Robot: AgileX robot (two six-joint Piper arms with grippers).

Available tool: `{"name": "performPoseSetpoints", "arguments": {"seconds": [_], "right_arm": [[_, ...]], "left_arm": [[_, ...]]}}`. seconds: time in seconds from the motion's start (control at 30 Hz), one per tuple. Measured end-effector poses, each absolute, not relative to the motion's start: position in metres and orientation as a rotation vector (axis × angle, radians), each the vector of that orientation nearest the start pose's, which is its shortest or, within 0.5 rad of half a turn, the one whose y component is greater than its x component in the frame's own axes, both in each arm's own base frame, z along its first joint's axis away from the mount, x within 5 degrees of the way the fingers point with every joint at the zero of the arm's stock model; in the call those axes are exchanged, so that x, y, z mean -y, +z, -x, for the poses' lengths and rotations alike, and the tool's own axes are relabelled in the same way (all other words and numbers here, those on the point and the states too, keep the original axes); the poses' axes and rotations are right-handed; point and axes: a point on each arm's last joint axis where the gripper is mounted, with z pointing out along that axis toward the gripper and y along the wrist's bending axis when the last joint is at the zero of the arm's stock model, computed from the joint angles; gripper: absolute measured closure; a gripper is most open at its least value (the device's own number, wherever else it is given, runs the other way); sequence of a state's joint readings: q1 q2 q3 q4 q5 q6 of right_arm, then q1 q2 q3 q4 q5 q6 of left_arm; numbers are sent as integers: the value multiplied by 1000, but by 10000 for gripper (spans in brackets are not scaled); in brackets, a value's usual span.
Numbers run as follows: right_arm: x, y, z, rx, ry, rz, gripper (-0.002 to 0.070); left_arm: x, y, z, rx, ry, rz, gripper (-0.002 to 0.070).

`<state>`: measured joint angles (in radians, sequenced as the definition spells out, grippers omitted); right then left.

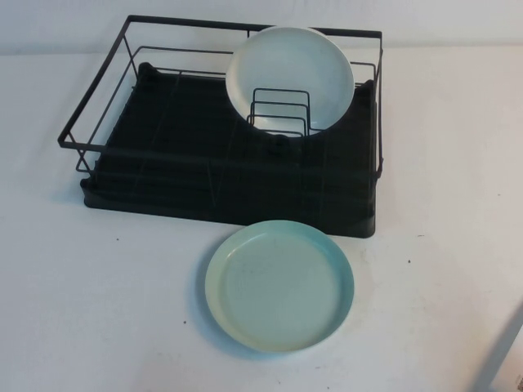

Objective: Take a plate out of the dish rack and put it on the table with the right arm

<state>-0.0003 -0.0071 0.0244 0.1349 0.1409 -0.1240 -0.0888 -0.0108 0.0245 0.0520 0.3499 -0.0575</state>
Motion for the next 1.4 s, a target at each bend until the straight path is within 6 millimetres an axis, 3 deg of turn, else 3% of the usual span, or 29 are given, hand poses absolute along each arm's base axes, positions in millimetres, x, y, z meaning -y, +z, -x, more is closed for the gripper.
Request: {"name": "performPoseSetpoints", "arguments": {"seconds": [0.23,1.4], "right_arm": [[-4,172,-53,-1858,47,27,694],[-4,172,-53,-1863,48,28,694]], "left_arm": [[3,174,-53,-1846,-52,-61,680],[3,174,-53,-1846,-52,-61,680]]}}
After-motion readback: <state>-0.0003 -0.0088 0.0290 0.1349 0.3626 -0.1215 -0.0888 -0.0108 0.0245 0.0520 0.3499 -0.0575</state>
